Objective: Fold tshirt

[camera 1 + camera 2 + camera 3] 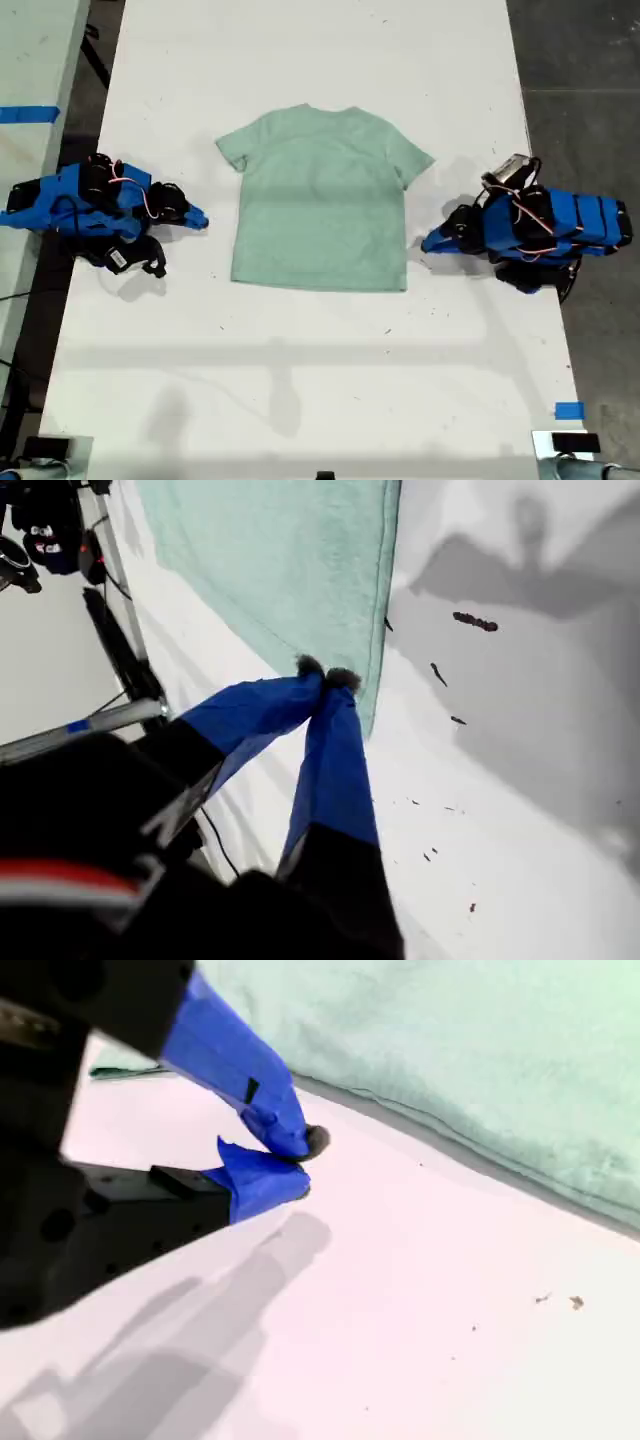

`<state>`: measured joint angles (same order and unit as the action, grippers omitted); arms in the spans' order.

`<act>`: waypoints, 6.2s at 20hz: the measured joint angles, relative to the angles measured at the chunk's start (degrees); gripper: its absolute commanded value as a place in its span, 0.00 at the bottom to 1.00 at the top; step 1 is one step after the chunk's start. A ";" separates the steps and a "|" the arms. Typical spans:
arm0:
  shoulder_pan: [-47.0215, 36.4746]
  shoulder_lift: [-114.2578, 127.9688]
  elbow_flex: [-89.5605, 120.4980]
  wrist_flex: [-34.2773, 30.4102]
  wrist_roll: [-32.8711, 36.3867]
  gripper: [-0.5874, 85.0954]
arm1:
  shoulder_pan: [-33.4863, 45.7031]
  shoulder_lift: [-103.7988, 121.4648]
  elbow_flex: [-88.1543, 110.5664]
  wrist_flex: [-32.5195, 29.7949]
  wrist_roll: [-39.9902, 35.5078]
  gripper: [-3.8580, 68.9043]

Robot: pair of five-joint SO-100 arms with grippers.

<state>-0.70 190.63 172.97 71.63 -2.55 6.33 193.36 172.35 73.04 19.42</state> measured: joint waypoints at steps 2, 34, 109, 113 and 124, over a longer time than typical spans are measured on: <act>-3.08 -2.29 -1.05 0.26 0.00 0.01 | 1.23 -0.09 -0.18 0.00 -0.88 0.06; -48.96 -97.12 -85.17 17.75 37.18 0.12 | 53.35 -84.02 -71.37 7.21 -66.97 0.40; -46.14 -151.79 -130.34 14.59 51.42 0.01 | 24.87 -75.06 -61.96 2.46 -50.01 0.43; -45.18 -146.78 -128.41 18.02 49.22 0.01 | 24.87 -74.18 -60.21 2.02 -49.48 0.43; -25.93 -133.77 -124.89 -1.93 46.49 0.01 | 26.19 -71.10 -56.69 1.58 -49.48 0.42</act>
<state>-26.63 56.87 48.08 69.70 43.95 32.52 122.26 115.66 74.62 -30.06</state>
